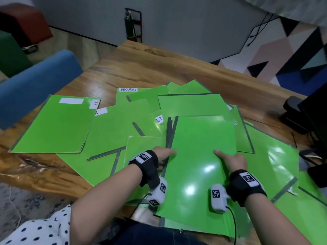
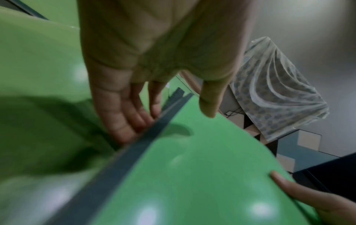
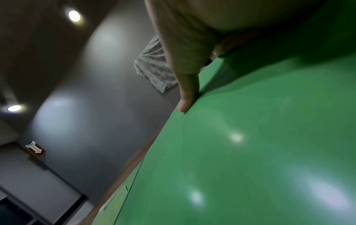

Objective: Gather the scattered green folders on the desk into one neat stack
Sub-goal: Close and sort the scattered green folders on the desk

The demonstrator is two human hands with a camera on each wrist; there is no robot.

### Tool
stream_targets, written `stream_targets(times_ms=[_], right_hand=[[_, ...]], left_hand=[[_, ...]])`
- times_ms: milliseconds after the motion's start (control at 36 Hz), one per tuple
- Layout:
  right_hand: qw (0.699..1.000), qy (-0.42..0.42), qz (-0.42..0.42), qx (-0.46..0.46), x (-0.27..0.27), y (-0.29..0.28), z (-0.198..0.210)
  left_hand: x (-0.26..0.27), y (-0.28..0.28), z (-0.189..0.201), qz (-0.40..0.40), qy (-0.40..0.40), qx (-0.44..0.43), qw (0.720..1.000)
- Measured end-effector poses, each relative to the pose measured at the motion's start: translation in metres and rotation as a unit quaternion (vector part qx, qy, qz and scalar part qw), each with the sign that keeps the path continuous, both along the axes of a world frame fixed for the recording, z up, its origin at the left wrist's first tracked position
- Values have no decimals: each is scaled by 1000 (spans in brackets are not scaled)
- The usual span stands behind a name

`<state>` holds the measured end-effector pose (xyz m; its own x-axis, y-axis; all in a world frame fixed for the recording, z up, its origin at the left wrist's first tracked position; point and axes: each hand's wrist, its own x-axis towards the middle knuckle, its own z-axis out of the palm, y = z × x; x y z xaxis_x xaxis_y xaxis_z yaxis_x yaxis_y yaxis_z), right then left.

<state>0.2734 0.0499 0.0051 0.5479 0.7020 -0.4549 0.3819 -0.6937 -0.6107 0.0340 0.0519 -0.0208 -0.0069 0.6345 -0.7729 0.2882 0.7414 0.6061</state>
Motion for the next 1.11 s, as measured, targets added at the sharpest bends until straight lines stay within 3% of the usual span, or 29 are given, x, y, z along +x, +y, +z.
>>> stream_targets(times_ms=[56,83,139,194,278,361,417,528,611,806,1028,1111], right_hand=[[999,-36,2,29,8,8,10],[997,-58,4,41,11,10,18],[994,-94,2,60,16,15,34],[989,-127,2,76,21,22,50],[981,-168,3,99,28,33,70],[973,-202,4,114,28,40,90],[964,-236,7,122,28,43,102],[947,-292,29,134,26,50,116],[937,-322,46,128,21,52,120],[920,-367,96,101,5,50,115],[917,-379,114,47,4,47,105],[914,-387,112,39,7,50,100]], left_hand=[[-5,6,-2,24,-34,7,999],[-7,10,-2,12,-14,25,1000],[-11,19,-3,-91,133,96,982],[-12,29,-7,-210,298,176,914],[-8,40,-19,-349,376,244,823],[-1,51,-28,-408,376,238,797],[6,62,-27,-363,369,232,823],[14,91,-19,-109,294,189,931],[18,107,-12,-20,230,124,965],[14,124,-27,39,150,100,983],[32,125,-25,18,297,46,954],[33,127,-31,20,314,42,948]])
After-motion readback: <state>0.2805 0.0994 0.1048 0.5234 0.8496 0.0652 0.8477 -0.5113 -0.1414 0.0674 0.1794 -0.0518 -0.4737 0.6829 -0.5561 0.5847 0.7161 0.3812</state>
